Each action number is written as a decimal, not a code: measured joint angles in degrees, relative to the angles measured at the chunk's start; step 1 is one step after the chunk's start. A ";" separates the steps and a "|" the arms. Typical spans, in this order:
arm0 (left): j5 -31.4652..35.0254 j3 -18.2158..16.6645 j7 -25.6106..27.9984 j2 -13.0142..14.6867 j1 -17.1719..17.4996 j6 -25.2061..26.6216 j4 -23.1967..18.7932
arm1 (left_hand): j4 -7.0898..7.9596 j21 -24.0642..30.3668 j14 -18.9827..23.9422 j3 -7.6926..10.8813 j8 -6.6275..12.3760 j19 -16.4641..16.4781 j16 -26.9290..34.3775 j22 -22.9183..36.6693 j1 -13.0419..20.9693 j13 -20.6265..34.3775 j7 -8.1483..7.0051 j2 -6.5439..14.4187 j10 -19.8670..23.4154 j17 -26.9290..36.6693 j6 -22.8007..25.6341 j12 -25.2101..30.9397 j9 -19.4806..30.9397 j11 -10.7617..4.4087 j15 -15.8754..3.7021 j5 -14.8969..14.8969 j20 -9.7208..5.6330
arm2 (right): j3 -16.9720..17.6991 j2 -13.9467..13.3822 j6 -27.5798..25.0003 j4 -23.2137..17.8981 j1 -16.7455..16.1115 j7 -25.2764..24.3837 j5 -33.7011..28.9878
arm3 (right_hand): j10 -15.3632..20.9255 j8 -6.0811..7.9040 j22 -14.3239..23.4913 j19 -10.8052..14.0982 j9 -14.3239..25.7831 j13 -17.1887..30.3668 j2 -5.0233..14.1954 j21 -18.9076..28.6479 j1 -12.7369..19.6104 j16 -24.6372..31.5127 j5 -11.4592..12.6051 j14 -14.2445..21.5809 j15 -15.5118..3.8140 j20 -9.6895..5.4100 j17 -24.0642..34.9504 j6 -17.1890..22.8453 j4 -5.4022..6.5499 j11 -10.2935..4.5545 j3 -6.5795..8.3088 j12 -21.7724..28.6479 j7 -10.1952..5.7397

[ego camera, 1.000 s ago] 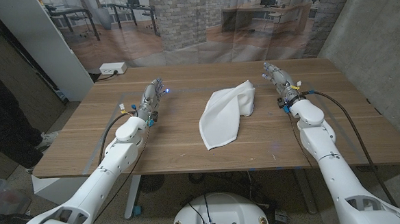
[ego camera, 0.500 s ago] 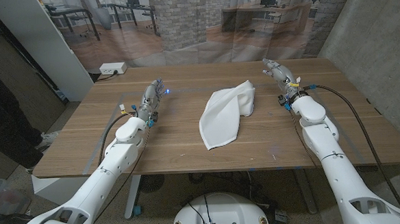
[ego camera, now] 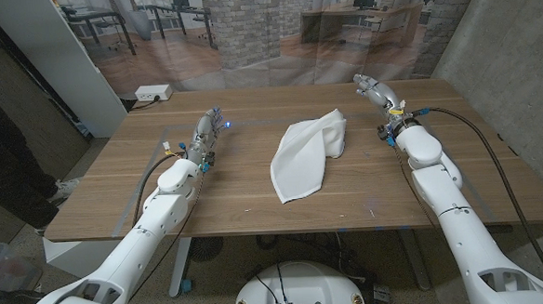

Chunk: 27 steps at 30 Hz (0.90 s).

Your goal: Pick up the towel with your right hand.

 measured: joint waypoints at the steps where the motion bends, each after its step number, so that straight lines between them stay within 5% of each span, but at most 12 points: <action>1: 0.01 0.00 -0.01 0.00 0.00 0.00 0.00 | 0.00 0.00 0.00 0.00 0.00 0.00 0.00 0.00 0.00 0.00 0.00 0.00 0.00 0.00 0.00 0.00 0.00 0.00 0.00 0.00 0.00 | -0.02 -0.02 0.00 -0.03 0.00 0.00 0.00 | 0.00 0.00 0.00 0.00 0.00 0.00 0.00 0.00 0.00 0.00 0.00 0.00 0.00 0.00 0.00 0.00 0.00 0.00 0.00 0.00 0.00; 27: 0.65 -0.02 -0.09 -0.61 -1.10 0.00 1.64 | -0.24 -0.61 0.00 0.24 0.00 0.00 0.00 0.00 -0.51 0.00 0.00 -0.21 -0.01 0.00 0.00 0.00 0.00 -0.01 0.00 -0.26 -0.01 | -2.12 -2.03 1.93 -3.80 0.64 -3.15 -12.13 | 0.39 0.00 0.00 0.71 -0.01 0.00 0.31 -0.44 0.89 0.00 0.00 0.40 -0.42 -0.10 0.01 0.10 -1.18 0.00 0.24 0.00 -0.10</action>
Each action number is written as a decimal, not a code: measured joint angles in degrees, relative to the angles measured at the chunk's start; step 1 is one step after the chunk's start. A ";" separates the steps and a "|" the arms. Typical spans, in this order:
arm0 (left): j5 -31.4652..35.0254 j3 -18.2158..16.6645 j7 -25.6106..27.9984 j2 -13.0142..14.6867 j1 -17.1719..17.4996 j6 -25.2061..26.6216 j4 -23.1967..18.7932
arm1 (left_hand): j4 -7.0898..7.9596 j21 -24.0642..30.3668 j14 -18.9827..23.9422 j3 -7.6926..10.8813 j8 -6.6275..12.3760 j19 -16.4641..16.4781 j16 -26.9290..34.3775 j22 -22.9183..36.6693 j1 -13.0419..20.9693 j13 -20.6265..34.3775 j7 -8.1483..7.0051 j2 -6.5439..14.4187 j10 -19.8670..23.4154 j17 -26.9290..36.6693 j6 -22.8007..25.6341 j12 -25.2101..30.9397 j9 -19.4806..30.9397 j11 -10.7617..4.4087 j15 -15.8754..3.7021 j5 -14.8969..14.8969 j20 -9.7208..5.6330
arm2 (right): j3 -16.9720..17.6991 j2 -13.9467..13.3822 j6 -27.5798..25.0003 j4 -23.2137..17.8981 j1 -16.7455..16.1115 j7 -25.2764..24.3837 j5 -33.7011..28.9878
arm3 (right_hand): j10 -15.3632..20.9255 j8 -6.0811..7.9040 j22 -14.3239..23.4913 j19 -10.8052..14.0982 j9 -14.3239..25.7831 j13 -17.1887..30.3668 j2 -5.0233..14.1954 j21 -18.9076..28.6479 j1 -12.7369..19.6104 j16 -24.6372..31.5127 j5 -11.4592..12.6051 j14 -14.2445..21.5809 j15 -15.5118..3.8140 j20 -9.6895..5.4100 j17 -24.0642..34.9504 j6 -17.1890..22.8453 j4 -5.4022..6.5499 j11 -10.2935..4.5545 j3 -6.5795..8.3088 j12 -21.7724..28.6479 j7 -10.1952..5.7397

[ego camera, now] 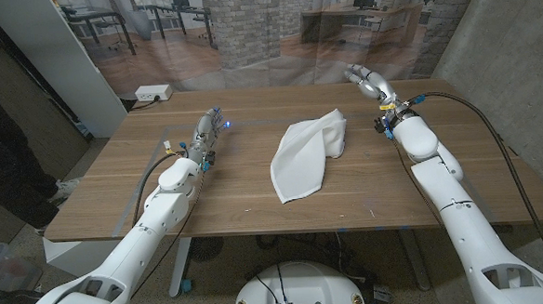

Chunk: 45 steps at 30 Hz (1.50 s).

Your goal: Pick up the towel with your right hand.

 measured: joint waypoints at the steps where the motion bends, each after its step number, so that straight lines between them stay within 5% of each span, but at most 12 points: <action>1: 0.00 0.00 0.00 0.00 0.00 0.00 0.00 | 0.00 0.00 0.00 0.00 0.00 0.00 0.00 0.00 -0.03 0.00 0.00 -0.03 0.00 0.00 0.00 0.00 0.00 0.00 0.00 0.00 0.00 | 0.00 0.00 0.00 0.00 0.00 -0.02 -0.16 | 0.00 0.00 0.00 0.00 0.00 0.00 0.00 0.00 0.00 0.00 0.00 0.00 0.00 0.00 0.00 0.00 0.00 0.00 0.00 0.00 0.00; 29: 0.12 -0.17 0.15 0.06 0.33 -0.02 -0.45 | -0.16 -0.45 0.00 0.16 0.00 0.00 0.00 0.00 -0.09 0.30 0.31 -0.09 0.00 0.00 0.31 0.00 0.00 0.00 0.00 0.01 0.00 | -1.61 -2.02 -3.70 -9.65 -3.44 -1.32 -14.40 | 0.62 0.00 0.00 0.20 0.00 0.00 0.31 -0.45 0.31 0.00 0.00 0.30 -0.31 -0.22 0.00 0.30 -0.88 -0.63 -0.06 0.00 -0.30; 45: -0.43 -0.41 0.32 0.46 1.26 -0.14 -1.37 | -0.32 -0.45 0.00 0.32 0.00 0.31 0.00 0.00 -0.09 0.29 0.31 -0.09 0.00 0.00 0.30 0.00 0.00 0.00 0.00 0.03 0.30 | -2.89 -2.61 -5.98 -14.27 -4.85 0.31 -21.56 | 1.13 0.00 0.00 0.72 -0.01 0.00 1.29 -0.88 2.64 0.00 0.00 0.61 -0.62 -0.32 0.01 1.33 -2.77 -1.13 0.87 0.00 0.11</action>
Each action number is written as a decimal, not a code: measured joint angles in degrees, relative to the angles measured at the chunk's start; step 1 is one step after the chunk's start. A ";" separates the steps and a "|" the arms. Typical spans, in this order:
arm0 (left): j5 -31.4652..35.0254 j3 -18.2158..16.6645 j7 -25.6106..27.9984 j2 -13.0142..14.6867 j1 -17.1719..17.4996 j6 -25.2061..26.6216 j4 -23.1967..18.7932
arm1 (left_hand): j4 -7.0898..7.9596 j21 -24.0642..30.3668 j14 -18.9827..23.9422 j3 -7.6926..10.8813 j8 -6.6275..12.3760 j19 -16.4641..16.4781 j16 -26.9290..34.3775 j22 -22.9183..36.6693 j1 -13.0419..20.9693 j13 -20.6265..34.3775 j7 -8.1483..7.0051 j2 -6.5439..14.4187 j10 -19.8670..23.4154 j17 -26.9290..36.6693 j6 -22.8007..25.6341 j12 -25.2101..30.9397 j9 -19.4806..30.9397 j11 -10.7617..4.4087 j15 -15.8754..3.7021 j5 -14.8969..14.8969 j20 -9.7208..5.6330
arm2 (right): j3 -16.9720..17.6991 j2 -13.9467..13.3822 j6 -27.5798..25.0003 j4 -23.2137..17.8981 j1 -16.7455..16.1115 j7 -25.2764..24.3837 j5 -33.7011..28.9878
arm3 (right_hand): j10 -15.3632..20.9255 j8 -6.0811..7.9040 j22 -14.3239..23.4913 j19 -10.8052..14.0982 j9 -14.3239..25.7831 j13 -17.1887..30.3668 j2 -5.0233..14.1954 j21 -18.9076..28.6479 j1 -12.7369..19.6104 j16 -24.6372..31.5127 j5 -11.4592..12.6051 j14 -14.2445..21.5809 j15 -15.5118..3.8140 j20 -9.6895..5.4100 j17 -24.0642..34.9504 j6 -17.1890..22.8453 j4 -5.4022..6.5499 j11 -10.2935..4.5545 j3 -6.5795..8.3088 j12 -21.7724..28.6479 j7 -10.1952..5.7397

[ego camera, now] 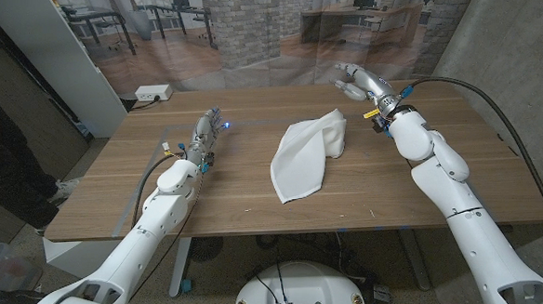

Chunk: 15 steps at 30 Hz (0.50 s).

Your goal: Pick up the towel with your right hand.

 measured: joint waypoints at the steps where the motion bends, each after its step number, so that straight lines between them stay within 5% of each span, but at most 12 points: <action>1: 0.00 0.00 0.00 0.00 0.00 0.00 0.00 | 0.00 0.00 0.00 0.00 0.00 0.00 0.00 0.00 0.00 0.00 0.00 0.00 0.00 0.00 0.00 0.00 0.00 0.00 0.00 0.00 0.00 | 0.00 -0.02 -0.09 0.00 -0.03 0.15 -0.26 | 0.00 0.00 0.00 0.00 0.00 0.00 -0.01 -0.23 0.01 0.00 0.00 0.00 0.00 0.00 0.00 0.00 -0.17 0.00 0.17 0.00 0.00; 15: -0.37 -0.09 -0.31 0.09 0.11 -0.31 0.23 | 0.00 -0.40 0.00 0.00 0.00 -0.32 0.00 0.00 -0.48 0.00 0.00 -0.13 -0.33 0.00 0.00 0.00 0.00 0.32 0.00 0.00 0.31 | -1.01 -0.66 -1.83 -2.53 0.12 3.85 -4.74 | -0.33 -0.39 0.00 -0.01 0.00 0.00 -0.22 -1.01 1.43 -0.24 0.00 0.31 -0.31 0.00 -0.25 -0.76 -1.40 -0.32 0.55 -0.44 -0.30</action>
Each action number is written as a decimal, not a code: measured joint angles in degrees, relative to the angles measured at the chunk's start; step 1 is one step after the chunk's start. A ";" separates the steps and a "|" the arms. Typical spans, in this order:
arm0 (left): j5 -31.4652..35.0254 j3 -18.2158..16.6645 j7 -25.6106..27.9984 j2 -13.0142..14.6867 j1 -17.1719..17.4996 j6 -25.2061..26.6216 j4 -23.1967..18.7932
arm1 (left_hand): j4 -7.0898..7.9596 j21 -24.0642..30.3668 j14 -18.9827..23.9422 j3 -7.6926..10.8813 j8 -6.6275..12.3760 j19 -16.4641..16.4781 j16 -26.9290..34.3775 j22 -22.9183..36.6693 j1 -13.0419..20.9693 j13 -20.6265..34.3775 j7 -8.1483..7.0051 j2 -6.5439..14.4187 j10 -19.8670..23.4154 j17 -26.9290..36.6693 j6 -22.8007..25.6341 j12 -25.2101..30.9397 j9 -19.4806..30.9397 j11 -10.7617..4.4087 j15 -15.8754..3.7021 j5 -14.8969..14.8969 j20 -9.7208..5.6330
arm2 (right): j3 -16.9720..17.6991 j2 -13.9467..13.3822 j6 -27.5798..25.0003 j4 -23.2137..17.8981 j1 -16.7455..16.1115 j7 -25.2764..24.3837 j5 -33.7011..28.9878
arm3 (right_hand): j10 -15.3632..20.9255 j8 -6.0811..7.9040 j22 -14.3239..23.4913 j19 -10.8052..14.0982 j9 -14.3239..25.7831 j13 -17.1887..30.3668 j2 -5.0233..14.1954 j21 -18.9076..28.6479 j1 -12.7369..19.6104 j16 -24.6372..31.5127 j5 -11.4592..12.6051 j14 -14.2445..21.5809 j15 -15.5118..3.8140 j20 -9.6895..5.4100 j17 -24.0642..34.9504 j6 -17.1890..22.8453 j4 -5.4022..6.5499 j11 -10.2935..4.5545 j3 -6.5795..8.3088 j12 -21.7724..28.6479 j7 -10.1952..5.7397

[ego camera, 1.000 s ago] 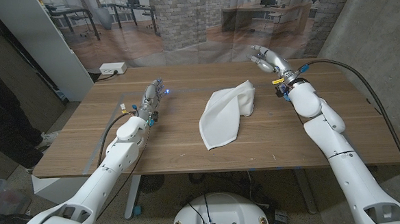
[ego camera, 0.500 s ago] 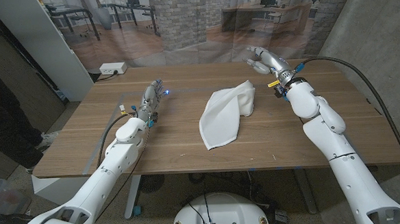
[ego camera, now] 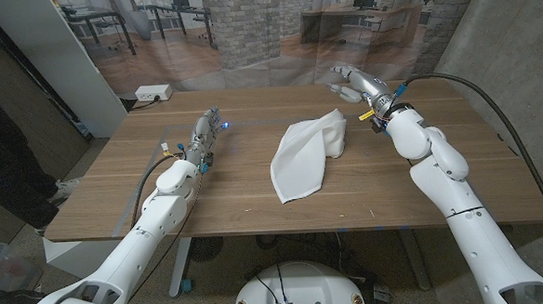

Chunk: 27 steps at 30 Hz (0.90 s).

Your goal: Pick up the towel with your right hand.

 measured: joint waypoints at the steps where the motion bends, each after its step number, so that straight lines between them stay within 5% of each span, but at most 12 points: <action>1: -0.01 -0.01 -0.03 -0.01 -0.01 -0.04 0.07 | 0.00 -0.08 0.00 0.00 0.00 0.00 0.00 0.00 0.00 0.00 0.00 0.00 0.00 0.00 0.00 0.00 0.00 0.00 0.00 0.00 0.00 | -0.06 -0.10 -0.09 -0.10 0.11 0.35 -0.22 | 0.00 0.00 0.00 0.00 0.00 0.00 0.00 0.00 0.00 0.00 0.00 0.00 0.00 0.00 -0.02 -0.13 -0.33 0.00 -0.08 0.00 -0.13; 27: 0.08 -0.12 -0.81 -0.83 -1.12 -0.51 2.40 | 0.00 -0.43 0.00 0.00 0.00 0.00 0.00 0.00 -0.22 -0.01 0.00 -0.24 0.00 0.00 0.00 0.00 0.00 -0.01 0.00 -0.24 -0.01 | -2.78 -2.71 -0.75 0.17 4.71 11.05 -4.25 | -2.17 -0.78 0.00 0.20 0.00 0.00 -0.53 -0.88 1.74 -0.21 0.00 0.00 0.01 0.21 0.11 -3.82 -1.71 -0.50 -0.13 -0.33 -0.98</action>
